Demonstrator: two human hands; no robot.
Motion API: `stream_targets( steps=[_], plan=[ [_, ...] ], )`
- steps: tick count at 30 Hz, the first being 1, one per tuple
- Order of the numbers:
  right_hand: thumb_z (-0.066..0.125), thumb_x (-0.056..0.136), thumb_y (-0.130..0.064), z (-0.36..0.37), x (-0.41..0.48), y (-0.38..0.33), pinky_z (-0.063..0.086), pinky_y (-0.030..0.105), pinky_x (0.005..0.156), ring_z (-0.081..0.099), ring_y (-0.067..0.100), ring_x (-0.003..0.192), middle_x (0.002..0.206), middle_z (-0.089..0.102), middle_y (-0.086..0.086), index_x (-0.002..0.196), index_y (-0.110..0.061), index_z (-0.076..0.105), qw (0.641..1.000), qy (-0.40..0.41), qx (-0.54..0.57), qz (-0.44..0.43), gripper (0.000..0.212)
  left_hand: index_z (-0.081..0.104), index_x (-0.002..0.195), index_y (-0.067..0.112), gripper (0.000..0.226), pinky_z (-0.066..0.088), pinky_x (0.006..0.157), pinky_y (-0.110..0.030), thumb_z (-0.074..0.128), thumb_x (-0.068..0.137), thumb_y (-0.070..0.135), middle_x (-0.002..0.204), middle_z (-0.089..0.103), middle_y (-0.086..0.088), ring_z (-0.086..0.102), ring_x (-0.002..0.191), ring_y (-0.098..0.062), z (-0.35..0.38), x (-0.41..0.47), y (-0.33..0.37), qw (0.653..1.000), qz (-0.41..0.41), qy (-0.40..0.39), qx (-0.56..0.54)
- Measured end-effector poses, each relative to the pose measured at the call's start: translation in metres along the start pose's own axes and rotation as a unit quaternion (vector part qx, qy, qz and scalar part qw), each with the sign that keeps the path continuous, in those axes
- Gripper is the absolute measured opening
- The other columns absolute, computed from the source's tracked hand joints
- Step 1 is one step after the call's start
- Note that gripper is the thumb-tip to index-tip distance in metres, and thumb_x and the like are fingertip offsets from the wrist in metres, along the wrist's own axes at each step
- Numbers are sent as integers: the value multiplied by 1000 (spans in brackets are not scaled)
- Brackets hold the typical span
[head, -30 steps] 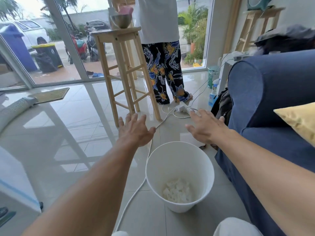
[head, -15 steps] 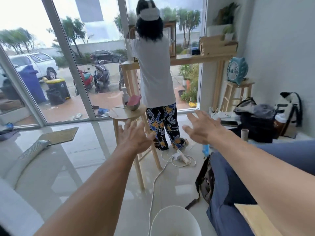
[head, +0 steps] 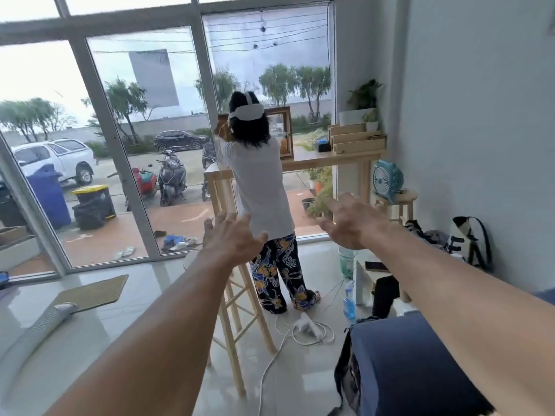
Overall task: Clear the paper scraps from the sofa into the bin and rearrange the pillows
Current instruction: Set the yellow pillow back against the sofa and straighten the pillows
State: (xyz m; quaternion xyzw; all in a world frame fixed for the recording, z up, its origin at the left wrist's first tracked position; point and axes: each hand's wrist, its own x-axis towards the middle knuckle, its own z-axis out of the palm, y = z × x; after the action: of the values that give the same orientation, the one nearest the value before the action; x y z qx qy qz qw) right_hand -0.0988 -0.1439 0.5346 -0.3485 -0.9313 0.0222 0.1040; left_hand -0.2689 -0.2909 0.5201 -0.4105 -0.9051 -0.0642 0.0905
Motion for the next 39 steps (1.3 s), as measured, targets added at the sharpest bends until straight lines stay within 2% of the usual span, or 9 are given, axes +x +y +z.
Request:
stream_targets(
  steps=[6, 9, 11, 16, 20, 25, 29, 33, 39],
  plan=[
    [28, 97, -55, -25, -13, 61, 25, 60, 110, 21, 30, 144, 159, 16, 5, 153, -26, 15, 994, 26, -46, 91, 64, 22, 153, 23, 74, 12, 117, -54, 38, 93, 64, 158, 25, -10, 18, 146, -29, -1, 41, 65, 995, 94, 14, -4],
    [29, 98, -51, -33, -27, 96, 22, 58, 109, 21, 28, 143, 158, 17, 5, 153, -25, 15, 985, 26, -47, 166, 62, 22, 153, 23, 75, 14, 118, -52, 40, 92, 64, 158, 24, -10, 18, 146, -29, 3, 62, 115, 986, 160, 15, -36],
    [30, 99, -48, -38, -45, 122, 22, 58, 110, 18, 27, 144, 159, 16, 5, 153, -24, 15, 969, 26, -52, 240, 61, 22, 153, 23, 75, 15, 117, -52, 40, 92, 64, 158, 25, -11, 19, 145, -30, 8, 75, 159, 973, 228, 7, -48],
    [27, 100, -48, -39, -98, 165, 19, 58, 112, 12, 26, 146, 161, 8, 3, 154, -24, 11, 931, 15, -69, 359, 61, 31, 149, 27, 69, 25, 110, -49, 41, 90, 63, 152, 35, -11, 32, 138, -31, 23, 79, 251, 931, 357, 4, -80],
    [26, 100, -46, -47, -165, 196, 18, 57, 111, 12, 25, 146, 160, 12, 2, 153, -23, 15, 877, 30, -75, 473, 58, 31, 149, 22, 71, 22, 111, -46, 41, 91, 61, 152, 36, -9, 28, 141, -28, 34, 47, 330, 886, 450, -30, -103],
    [25, 100, -45, -52, -233, 231, 21, 54, 110, 11, 24, 145, 159, 12, 3, 152, -22, 15, 822, 28, -93, 561, 58, 30, 148, 21, 68, 22, 110, -44, 39, 92, 58, 150, 37, -7, 23, 142, -26, 40, 7, 408, 837, 532, -45, -122],
    [25, 101, -46, -51, -267, 267, 21, 55, 110, 11, 24, 145, 160, 11, 4, 153, -22, 12, 788, 26, -97, 607, 59, 29, 148, 22, 68, 21, 110, -44, 38, 92, 59, 149, 38, -5, 23, 142, -25, 44, -22, 458, 807, 576, -51, -125],
    [25, 101, -46, -54, -272, 299, 22, 54, 109, 12, 24, 145, 160, 10, 3, 153, -22, 13, 792, 27, -88, 603, 58, 32, 146, 21, 66, 22, 109, -43, 39, 92, 59, 147, 39, -6, 25, 141, -26, 48, -24, 500, 805, 574, -56, -143],
    [28, 98, -53, -25, -289, 345, 26, 53, 109, 23, 28, 142, 158, 17, 3, 150, -23, 20, 793, 43, -67, 604, 61, 32, 147, 21, 69, 27, 109, -46, 40, 90, 58, 150, 37, -9, 32, 138, -31, 86, -34, 536, 809, 562, -110, -130]
  ],
)
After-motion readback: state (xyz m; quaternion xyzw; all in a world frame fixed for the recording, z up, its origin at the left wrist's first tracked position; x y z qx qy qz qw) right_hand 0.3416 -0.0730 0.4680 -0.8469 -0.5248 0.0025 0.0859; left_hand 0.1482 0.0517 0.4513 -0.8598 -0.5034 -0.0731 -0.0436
